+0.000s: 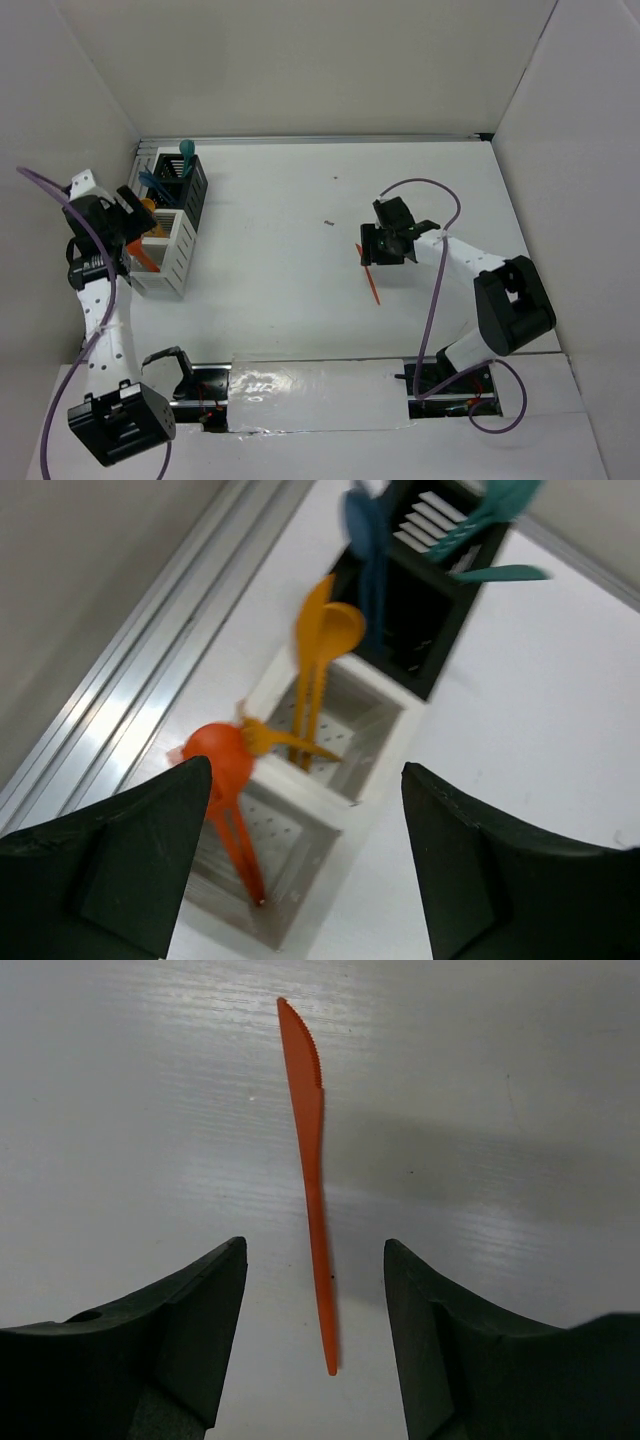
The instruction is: Sort the eating utensils into containers
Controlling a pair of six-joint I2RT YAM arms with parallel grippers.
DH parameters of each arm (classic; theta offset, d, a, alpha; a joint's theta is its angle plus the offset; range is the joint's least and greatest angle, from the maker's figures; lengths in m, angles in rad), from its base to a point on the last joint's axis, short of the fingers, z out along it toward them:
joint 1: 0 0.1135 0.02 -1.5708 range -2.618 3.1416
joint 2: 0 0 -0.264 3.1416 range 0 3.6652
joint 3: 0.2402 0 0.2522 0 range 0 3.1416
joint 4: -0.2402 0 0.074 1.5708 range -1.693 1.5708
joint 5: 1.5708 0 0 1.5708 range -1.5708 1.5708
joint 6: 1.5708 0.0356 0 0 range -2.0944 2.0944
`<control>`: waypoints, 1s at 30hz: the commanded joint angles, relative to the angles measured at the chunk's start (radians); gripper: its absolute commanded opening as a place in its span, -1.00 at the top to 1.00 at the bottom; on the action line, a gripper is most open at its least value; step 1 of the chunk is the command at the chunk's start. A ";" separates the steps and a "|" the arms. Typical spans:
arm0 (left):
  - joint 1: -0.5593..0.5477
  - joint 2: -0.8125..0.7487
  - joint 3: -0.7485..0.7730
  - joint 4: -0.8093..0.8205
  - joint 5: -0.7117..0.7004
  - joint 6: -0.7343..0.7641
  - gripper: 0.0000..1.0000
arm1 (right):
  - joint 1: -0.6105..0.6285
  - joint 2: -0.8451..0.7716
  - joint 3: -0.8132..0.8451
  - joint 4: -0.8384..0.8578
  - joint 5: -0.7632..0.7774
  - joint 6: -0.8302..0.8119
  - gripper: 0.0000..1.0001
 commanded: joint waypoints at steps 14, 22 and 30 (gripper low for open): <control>-0.275 -0.053 0.171 -0.155 0.194 0.013 -0.78 | 0.127 0.019 -0.112 0.007 0.126 0.021 0.00; -0.337 -0.127 0.164 -0.207 0.262 -0.019 -0.75 | 0.186 0.094 -0.166 0.053 0.206 0.077 0.29; -0.430 -0.174 0.032 -0.185 0.465 -0.119 -0.74 | 0.239 0.200 -0.178 0.088 0.214 0.115 1.00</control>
